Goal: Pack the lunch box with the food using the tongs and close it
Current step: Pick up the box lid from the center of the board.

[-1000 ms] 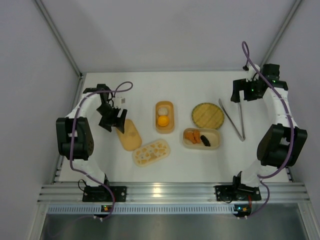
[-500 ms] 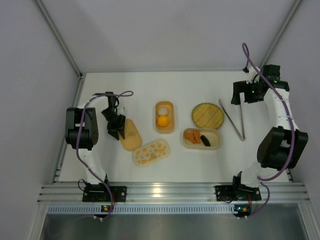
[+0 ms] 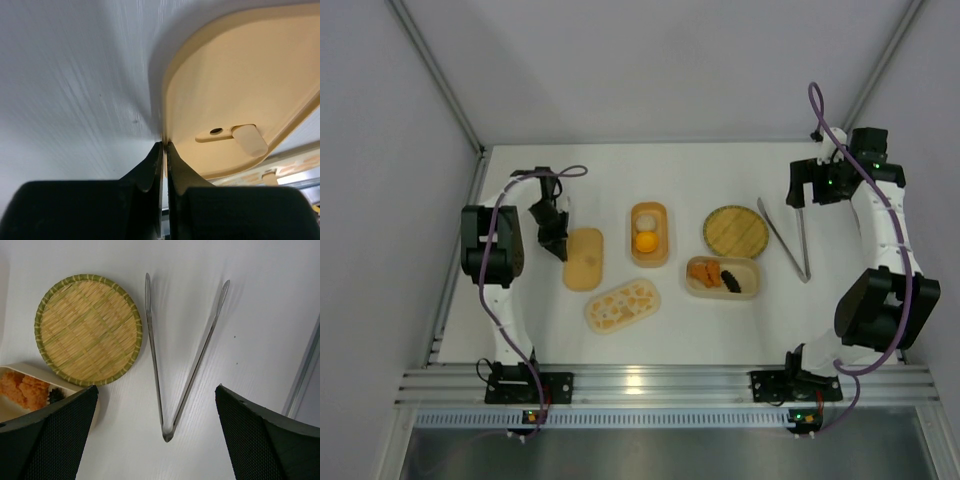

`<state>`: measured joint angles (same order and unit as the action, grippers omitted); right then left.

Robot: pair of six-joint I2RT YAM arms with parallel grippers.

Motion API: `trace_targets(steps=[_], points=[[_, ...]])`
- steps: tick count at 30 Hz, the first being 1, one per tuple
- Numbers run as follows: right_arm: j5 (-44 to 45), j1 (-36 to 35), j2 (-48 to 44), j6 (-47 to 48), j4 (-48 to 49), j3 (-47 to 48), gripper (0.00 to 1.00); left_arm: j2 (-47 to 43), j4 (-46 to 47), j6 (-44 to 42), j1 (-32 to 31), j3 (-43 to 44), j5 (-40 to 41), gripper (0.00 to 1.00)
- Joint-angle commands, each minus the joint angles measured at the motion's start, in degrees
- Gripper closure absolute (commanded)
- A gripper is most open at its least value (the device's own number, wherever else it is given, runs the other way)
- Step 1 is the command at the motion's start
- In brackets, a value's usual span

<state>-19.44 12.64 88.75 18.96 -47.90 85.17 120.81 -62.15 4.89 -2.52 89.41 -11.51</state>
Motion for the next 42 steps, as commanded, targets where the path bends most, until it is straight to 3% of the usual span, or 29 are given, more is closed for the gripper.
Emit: trace_targets(steps=[1, 9, 14, 16, 17, 31, 42], points=[[0.28, 0.45, -2.79, -0.42, -1.23, 0.00, 0.01, 5.03, 8.80, 1.09, -0.29, 4.19, 5.09, 0.95], [0.28, 0.36, -2.62, -1.38, -0.44, -0.88, 0.01, 5.92, 9.50, 0.12, -0.29, 5.25, 6.67, 0.99], [-0.16, 0.36, -2.00, -2.00, -0.09, -1.05, 0.00, 6.54, 9.07, -0.05, -0.29, 5.25, 7.38, 0.83], [-0.25, 0.45, -1.83, -2.00, -0.09, -0.88, 0.01, 6.63, 8.54, -0.31, -0.29, 5.43, 7.03, 0.91], [-0.16, 0.36, -1.83, -2.00, -0.09, -0.70, 0.01, 6.45, 8.10, -0.40, -0.29, 5.52, 7.20, 1.00], [-0.51, 0.36, -2.26, -1.38, -1.49, -0.35, 0.01, -0.93, -2.34, -0.76, -0.29, 13.50, 3.86, 1.00], [-0.60, 0.10, -2.70, -1.12, -2.81, 2.37, 0.01, -4.53, -3.77, 6.27, -4.32, 15.80, 1.40, 1.00]])
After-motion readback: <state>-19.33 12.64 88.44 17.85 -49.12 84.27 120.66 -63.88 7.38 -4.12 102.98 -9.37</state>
